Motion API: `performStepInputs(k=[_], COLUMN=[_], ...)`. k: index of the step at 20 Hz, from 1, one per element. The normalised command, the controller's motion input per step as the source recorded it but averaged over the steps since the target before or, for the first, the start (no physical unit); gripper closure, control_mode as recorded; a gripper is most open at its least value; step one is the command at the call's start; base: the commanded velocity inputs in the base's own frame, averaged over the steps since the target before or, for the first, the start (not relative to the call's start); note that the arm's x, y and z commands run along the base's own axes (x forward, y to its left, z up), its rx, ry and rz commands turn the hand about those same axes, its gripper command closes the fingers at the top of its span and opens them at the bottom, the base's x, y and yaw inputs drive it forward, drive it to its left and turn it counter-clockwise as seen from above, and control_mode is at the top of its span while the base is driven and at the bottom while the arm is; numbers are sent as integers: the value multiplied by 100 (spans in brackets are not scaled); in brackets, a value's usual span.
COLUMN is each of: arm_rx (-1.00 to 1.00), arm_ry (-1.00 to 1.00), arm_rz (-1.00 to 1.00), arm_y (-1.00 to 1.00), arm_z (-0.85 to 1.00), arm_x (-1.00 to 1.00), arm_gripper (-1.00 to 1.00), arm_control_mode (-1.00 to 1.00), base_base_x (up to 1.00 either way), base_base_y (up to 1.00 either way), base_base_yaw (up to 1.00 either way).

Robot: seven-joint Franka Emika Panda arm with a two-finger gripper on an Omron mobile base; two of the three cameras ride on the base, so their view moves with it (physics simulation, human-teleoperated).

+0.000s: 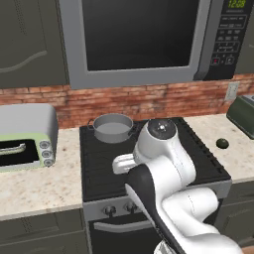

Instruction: Turn on the burner for the pot on the stove. Wait thirty seconds for the pot to heat up. Then add the squash to the pot.

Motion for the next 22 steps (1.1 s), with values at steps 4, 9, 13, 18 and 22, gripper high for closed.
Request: performStepInputs(k=[4,9,13,18,22], arm_rx=[2,3,4,2,3], arm_ry=[-12,-9,-3,-6,-6], arm_rz=[-7,-7,-2,0,0], arm_y=[0,12,4,2,0], arm_z=[-29,-45,-34,-60,-54], arm_x=[-64,-56,-27,-20,-12], arm_gripper=[-100,-100,-100,-100,-100], arm_control_mode=[-100,-100,-100,-100,-100], base_base_x=[0,0,0,0,0], base_base_y=[0,0,0,0,0], base_base_yaw=[0,0,0,0,0])
